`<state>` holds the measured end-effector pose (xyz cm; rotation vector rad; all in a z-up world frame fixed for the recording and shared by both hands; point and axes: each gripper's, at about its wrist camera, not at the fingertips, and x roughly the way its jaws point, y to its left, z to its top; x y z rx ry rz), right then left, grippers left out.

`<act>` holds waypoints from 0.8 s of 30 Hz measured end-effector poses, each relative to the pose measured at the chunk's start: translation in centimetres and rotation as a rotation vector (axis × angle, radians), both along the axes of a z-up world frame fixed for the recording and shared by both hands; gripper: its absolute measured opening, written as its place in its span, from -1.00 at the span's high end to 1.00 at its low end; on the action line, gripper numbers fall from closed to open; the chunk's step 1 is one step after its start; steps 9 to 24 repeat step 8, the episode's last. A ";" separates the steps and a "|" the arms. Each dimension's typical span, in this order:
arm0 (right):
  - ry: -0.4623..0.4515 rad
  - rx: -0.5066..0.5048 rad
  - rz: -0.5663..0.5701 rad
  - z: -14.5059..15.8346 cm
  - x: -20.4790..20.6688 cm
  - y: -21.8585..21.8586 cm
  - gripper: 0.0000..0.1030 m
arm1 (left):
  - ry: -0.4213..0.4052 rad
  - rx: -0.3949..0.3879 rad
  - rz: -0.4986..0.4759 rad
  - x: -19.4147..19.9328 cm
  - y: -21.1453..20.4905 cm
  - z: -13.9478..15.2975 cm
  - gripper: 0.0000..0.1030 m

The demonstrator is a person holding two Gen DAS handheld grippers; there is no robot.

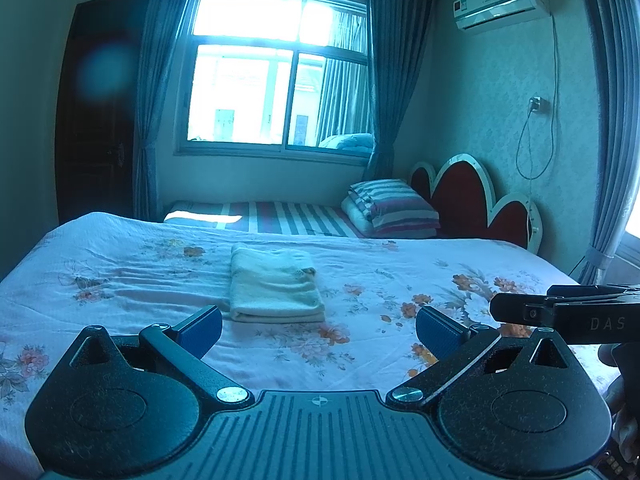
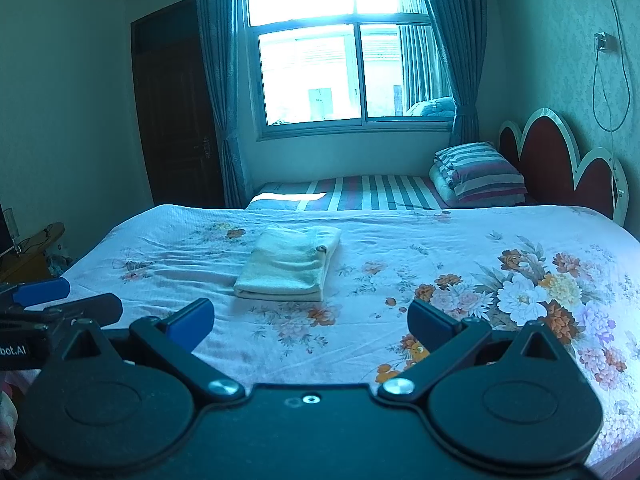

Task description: Fold small clothes

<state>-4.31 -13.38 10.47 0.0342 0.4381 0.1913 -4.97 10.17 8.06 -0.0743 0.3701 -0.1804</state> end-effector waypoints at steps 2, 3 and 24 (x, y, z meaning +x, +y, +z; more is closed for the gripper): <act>0.001 0.000 0.000 0.0 0.0 0.0 -0.99 | -0.008 0.005 0.004 0.1 0.0 -0.1 -0.98; 0.003 0.001 0.000 0.0 0.1 0.0 -0.99 | -0.011 0.009 0.006 0.2 0.1 -0.2 -0.98; 0.013 -0.003 0.006 -0.3 0.6 0.0 -0.99 | -0.018 0.004 0.018 0.5 0.5 -0.2 -0.98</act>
